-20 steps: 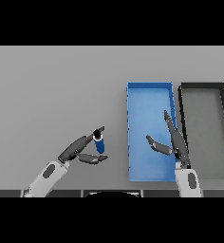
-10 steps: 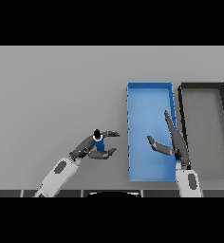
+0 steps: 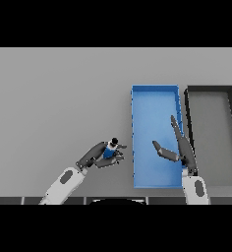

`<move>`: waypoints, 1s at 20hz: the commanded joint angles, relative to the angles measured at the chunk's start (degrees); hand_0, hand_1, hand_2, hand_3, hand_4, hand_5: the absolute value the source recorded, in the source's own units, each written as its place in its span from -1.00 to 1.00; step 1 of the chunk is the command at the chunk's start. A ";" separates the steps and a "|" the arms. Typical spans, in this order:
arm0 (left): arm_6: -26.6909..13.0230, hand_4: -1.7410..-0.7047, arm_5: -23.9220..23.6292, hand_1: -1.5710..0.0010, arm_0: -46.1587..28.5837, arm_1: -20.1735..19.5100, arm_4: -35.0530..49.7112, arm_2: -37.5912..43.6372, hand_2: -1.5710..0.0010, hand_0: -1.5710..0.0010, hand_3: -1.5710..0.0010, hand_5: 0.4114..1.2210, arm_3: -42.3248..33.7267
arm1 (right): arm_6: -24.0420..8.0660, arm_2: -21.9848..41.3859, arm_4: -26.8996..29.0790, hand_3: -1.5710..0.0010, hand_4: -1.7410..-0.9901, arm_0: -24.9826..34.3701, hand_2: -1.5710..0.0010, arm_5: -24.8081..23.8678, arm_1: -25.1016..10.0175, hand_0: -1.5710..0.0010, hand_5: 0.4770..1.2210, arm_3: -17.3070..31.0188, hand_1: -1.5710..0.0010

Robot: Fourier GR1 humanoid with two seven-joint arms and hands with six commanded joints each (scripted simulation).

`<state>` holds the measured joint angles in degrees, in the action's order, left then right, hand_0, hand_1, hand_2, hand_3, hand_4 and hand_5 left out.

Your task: Pick up the blue pipe and place it into the blue bin.

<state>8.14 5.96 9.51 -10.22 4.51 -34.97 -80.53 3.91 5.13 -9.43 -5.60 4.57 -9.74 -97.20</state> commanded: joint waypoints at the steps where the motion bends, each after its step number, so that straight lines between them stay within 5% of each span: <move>1: -0.32 -0.58 -0.36 -0.84 0.47 0.46 -0.69 -0.08 -0.86 -0.80 -0.84 0.88 0.55 | -0.52 -0.12 0.13 1.00 0.51 0.58 1.00 -0.06 -0.06 1.00 -0.78 -0.28 1.00; 7: 3.70 -0.50 0.11 -0.96 1.09 2.54 -0.23 0.95 -0.96 -0.95 -0.96 0.97 -4.43 | -0.29 -0.29 -0.26 1.00 0.57 0.58 1.00 -0.01 -0.63 1.00 -0.80 0.05 1.00; 17: -3.54 -0.48 2.74 -1.00 3.69 3.99 -1.28 1.93 -1.00 -0.99 -1.00 1.00 -10.66 | 0.95 -0.39 -1.25 1.00 0.64 0.55 1.00 -0.18 -1.31 1.00 -0.74 0.80 1.00; 20: -4.00 -0.48 3.65 -1.00 3.57 4.55 -1.69 2.43 -1.00 -1.00 -1.00 1.00 -10.21 | 1.56 1.02 -3.75 1.00 0.65 -5.64 1.00 -4.35 2.34 1.00 -0.73 -3.11 1.00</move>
<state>4.16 9.69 13.05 -5.70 2.75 -32.51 -90.72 5.75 6.19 -13.18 -11.33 0.28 -7.35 -100.28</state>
